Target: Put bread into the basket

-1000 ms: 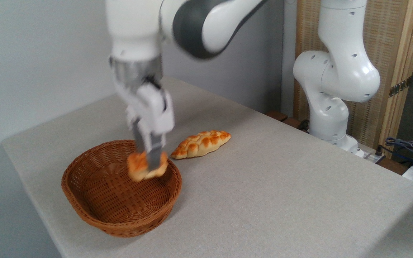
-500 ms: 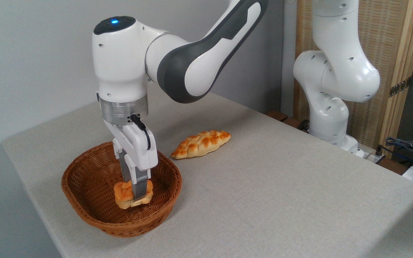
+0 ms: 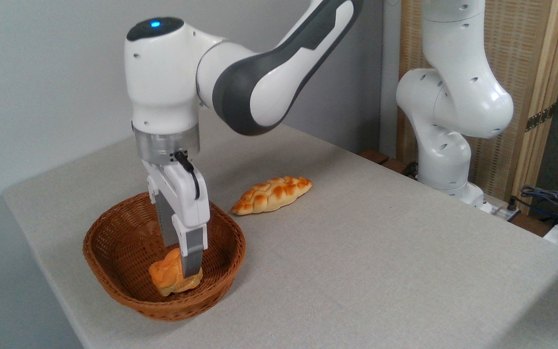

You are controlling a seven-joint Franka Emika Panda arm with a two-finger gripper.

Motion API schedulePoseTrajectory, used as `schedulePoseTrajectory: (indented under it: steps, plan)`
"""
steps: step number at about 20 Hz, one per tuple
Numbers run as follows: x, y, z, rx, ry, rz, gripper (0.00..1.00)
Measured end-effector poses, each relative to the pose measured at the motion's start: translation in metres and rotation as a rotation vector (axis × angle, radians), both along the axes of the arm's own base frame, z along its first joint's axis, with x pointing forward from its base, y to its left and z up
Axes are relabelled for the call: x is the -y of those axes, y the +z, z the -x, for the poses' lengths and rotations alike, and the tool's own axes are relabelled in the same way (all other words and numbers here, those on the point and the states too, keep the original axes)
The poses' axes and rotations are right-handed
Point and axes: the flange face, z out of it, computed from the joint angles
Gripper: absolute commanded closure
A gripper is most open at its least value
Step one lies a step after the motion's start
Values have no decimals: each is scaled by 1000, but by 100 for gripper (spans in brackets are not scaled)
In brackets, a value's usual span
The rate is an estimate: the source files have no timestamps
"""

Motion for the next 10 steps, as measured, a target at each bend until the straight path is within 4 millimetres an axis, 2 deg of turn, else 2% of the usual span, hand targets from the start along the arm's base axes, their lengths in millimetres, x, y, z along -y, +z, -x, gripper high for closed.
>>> schedulePoseTrajectory:
  steps: [2,7,10]
  plan:
    - [-4,23,9,-22,0,-3,0]
    - [-26,106,47,-142,21,-11,0]
    - [-32,133,57,-187,52,-11,0]
